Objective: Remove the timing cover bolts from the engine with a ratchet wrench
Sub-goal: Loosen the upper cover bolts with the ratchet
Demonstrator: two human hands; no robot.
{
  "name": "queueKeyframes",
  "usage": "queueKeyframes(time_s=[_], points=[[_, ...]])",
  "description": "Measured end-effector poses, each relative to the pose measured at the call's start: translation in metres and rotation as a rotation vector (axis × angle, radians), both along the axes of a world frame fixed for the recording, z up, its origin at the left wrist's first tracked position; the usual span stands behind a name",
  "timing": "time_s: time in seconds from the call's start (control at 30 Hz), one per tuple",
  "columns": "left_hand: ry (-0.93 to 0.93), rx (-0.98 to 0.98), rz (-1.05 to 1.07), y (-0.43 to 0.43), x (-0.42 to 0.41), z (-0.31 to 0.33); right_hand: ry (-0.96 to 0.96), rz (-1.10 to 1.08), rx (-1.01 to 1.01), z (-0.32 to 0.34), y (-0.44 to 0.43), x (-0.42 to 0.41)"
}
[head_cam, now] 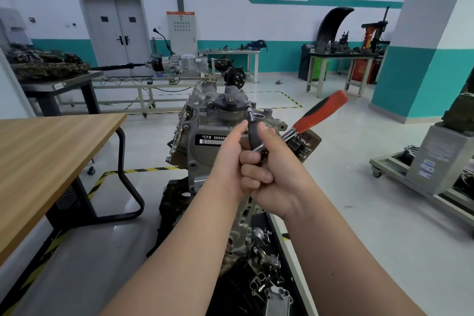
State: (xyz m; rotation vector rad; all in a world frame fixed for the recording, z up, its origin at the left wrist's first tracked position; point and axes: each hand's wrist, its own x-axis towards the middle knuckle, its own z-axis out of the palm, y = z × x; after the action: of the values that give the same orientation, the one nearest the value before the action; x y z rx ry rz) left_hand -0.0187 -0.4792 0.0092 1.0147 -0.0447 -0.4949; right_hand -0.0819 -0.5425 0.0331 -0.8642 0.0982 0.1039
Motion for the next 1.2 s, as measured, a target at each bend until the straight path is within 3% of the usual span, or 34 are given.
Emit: queueKeyframes(time_s=[0.23, 0.4, 0.5, 0.63, 0.73, 0.8, 0.87, 1.2], points=[[0.000, 0.045, 0.002, 0.001, 0.003, 0.000, -0.031, 0.098, 0.396, -0.010, 0.000, -0.001], [0.050, 0.109, -0.019, -0.006, -0.003, 0.004, -0.042, 0.083, 0.350, -0.016, -0.012, -0.002], [0.062, 0.107, -0.078, -0.010, -0.004, 0.006, -0.009, -0.036, -0.033, -0.010, -0.020, 0.000], [0.035, -0.141, -0.062, -0.015, -0.005, 0.010, -0.071, -0.270, -1.007, 0.011, -0.025, -0.004], [-0.031, -0.202, -0.110, -0.016, -0.007, 0.010, -0.156, -0.478, -1.703, 0.024, -0.023, -0.004], [-0.074, -0.205, -0.138, -0.018, -0.005, 0.010, -0.227, -0.538, -1.968, 0.028, -0.018, -0.002], [-0.092, -0.221, -0.131, -0.018, -0.008, 0.011, -0.249, -0.522, -2.002, 0.029, -0.015, 0.001], [-0.058, -0.240, -0.157, -0.022, -0.004, 0.010, -0.174, -0.427, -1.532, 0.020, -0.030, 0.011]])
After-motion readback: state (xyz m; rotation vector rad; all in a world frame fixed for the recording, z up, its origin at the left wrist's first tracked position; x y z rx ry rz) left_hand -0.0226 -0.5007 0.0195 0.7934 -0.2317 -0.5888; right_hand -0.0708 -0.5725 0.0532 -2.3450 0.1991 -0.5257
